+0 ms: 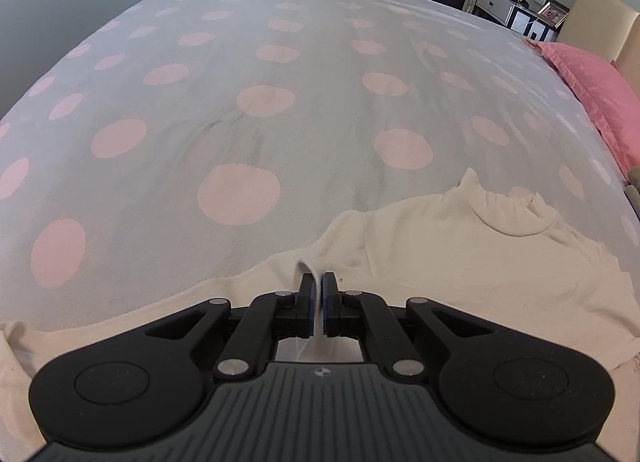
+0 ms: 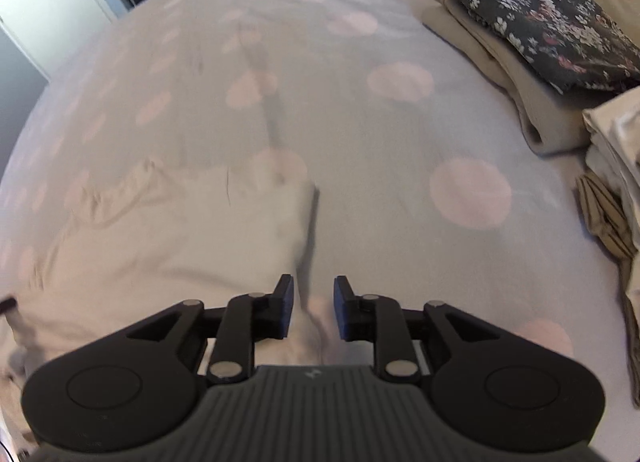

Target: Fold clothes

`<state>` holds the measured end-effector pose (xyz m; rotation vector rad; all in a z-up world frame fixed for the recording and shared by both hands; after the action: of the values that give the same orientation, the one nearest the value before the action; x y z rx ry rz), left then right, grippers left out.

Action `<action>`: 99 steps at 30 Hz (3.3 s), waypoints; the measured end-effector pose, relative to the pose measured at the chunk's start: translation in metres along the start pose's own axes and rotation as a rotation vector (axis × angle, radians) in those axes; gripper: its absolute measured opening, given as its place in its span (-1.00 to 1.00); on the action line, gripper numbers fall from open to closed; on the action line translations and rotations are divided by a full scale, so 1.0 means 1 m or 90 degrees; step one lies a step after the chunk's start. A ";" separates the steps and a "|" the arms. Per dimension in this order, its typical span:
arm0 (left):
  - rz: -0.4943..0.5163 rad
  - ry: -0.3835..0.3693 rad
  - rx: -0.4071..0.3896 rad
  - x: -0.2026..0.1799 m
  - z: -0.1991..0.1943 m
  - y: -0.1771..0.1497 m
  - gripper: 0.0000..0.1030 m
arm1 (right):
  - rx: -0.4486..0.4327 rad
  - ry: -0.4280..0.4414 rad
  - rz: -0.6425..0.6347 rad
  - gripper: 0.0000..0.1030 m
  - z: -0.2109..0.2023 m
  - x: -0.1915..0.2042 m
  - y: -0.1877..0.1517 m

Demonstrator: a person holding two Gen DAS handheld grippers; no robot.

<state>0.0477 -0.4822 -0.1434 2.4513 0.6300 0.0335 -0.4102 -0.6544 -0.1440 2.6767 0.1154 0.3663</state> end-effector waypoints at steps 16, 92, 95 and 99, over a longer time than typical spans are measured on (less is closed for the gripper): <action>0.006 -0.002 -0.003 0.004 0.002 0.000 -0.99 | -0.039 0.049 0.081 -0.91 0.065 0.003 0.050; 0.027 -0.020 0.106 0.002 -0.003 -0.030 -0.64 | 0.046 -0.036 -0.496 -0.89 0.008 0.028 -0.059; 0.010 -0.018 0.083 0.006 -0.007 -0.023 -0.49 | 0.032 0.007 -0.386 -0.86 -0.003 0.015 -0.036; -0.015 -0.021 0.050 0.010 -0.012 -0.014 -0.21 | 0.006 0.073 -0.207 -0.42 0.000 0.003 -0.012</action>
<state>0.0490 -0.4611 -0.1425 2.5133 0.6575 -0.0426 -0.4070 -0.6437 -0.1485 2.5854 0.5798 0.4130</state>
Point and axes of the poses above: each gripper's, at about its wrist camera, not at the fingertips, and z roughly the way its jaws point, x to its left, y to its top, the point moved 4 cm from there along z, roughly the way its jaws point, and after that the axes turned 1 degree about -y, right-handed, at the moved point
